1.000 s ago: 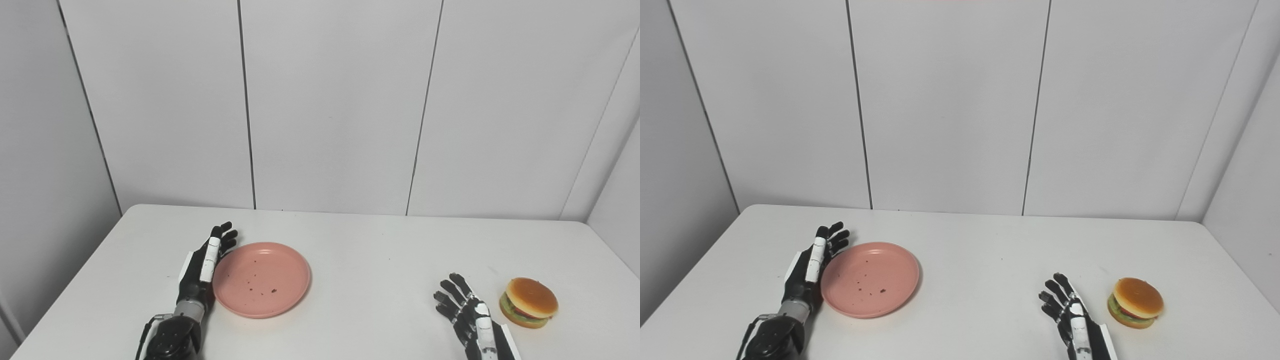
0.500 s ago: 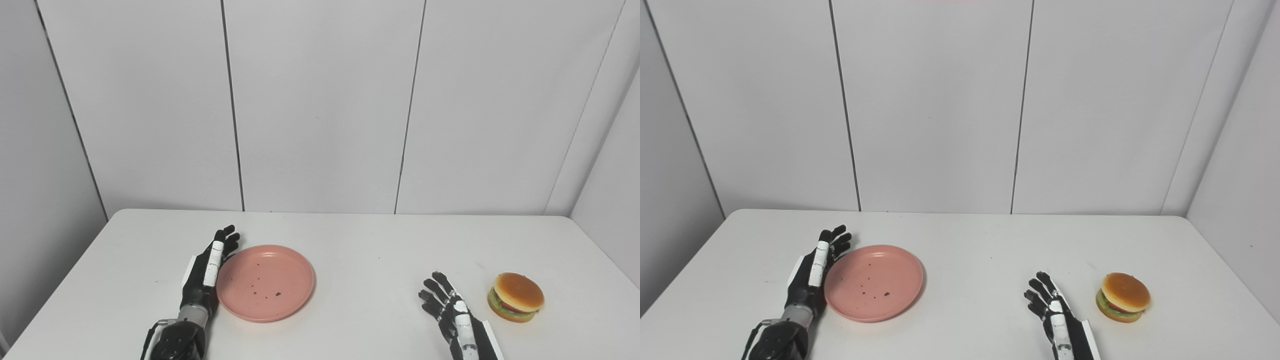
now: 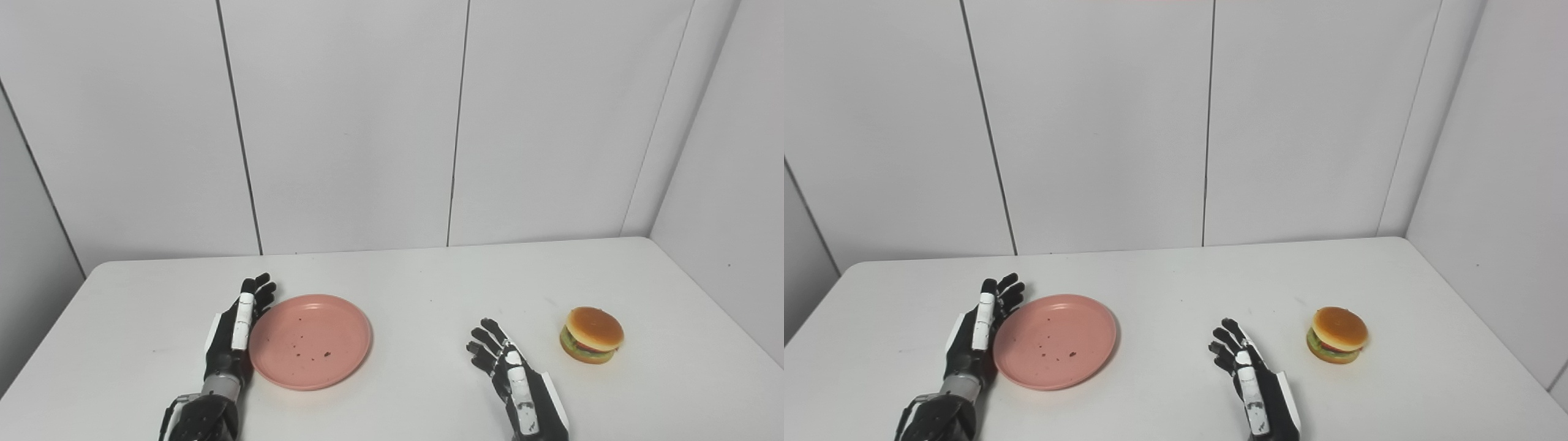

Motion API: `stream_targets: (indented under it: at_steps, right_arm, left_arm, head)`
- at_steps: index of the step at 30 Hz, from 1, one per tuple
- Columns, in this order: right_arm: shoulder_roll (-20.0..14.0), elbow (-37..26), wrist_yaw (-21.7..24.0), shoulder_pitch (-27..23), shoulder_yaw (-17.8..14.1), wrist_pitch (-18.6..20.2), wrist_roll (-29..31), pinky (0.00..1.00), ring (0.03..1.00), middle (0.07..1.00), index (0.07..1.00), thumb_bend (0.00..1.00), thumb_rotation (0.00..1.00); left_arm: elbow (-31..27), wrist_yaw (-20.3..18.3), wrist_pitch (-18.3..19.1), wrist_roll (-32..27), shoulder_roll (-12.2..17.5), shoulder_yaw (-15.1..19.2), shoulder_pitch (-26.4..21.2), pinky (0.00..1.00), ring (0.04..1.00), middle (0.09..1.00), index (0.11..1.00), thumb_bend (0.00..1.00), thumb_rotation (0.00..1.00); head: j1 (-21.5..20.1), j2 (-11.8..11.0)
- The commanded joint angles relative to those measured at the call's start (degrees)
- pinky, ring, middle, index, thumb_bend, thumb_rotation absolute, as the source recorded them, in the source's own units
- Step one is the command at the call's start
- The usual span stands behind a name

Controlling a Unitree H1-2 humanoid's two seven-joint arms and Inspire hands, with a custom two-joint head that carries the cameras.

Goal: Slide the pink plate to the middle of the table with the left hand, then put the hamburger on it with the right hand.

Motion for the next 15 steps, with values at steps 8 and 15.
stream_targets:
  at_steps: [8, 15]
  right_arm:
    - [2.11, 1.11, -0.64, 0.72, 1.51, 0.80, -0.39, 0.88, 0.850, 0.880, 0.896, 0.82, 1.00]
    - [2.51, 1.80, -0.84, 0.36, 1.46, 0.39, -0.41, 0.88, 0.848, 0.876, 0.892, 0.82, 1.00]
  left_arm:
    - [-3.01, 1.87, 2.53, 4.07, -3.74, -3.22, -0.05, 0.95, 0.898, 0.861, 0.826, 0.87, 0.99]
    - [-4.50, 2.25, 2.25, 6.60, -4.69, -5.00, 0.70, 0.94, 0.896, 0.857, 0.836, 0.85, 1.00]
  head:
    - [-2.20, 0.73]
    - [-3.22, 0.46]
